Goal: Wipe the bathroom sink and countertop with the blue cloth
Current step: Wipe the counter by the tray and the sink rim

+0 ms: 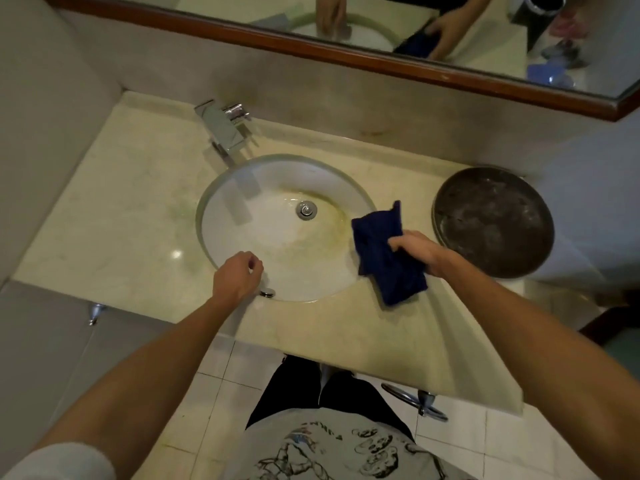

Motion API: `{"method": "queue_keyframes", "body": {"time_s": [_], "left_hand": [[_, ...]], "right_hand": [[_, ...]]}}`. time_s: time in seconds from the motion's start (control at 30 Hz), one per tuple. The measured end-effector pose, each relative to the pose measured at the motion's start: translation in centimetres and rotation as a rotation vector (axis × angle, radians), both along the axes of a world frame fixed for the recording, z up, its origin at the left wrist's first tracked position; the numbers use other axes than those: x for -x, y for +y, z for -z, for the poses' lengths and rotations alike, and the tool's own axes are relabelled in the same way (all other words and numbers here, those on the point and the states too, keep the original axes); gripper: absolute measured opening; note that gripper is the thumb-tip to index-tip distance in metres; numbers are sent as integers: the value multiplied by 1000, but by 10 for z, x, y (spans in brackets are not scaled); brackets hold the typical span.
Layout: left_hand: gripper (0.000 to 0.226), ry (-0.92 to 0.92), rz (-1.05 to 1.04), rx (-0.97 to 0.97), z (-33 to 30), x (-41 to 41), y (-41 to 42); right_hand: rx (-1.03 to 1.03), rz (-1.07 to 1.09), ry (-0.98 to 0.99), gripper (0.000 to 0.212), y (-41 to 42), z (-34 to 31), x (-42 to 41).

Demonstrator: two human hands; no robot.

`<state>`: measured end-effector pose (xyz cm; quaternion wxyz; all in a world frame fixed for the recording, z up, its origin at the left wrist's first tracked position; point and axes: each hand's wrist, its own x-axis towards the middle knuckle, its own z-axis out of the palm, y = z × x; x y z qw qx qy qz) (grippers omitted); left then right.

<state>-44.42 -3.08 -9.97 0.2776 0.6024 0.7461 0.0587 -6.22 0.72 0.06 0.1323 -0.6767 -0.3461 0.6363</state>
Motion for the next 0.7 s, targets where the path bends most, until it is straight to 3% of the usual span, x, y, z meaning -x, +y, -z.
{"method": "queue_keyframes", "body": {"time_s": [0.07,0.13,0.23,0.3,0.37,0.57,0.63,0.7], "left_hand": [[21,-27,-64,-24,1,3,7],[19,-55,-173,-50,2,2,11],[16,-67,-287,-102,3,-7,8],[16,-62,-316,-135,2,-13,6],[15,-66,-334,-144,1,-16,6],[13,-42,-361,-132,-1,-16,8],[18,-12,-334,-127,-1,-17,10],[22,0,-336,-111,0,-17,12]], "right_hand": [[115,217,261,21,1,-9,2],[114,274,308,35,8,-6,14],[-13,324,123,48,27,3,42],[-181,297,-61,33,47,5,60],[-389,229,-195,26,75,5,78],[-1137,-57,-481,46,179,12,148],[-1328,-295,-722,44,213,29,166],[-1384,-675,-911,44,237,55,187]]}}
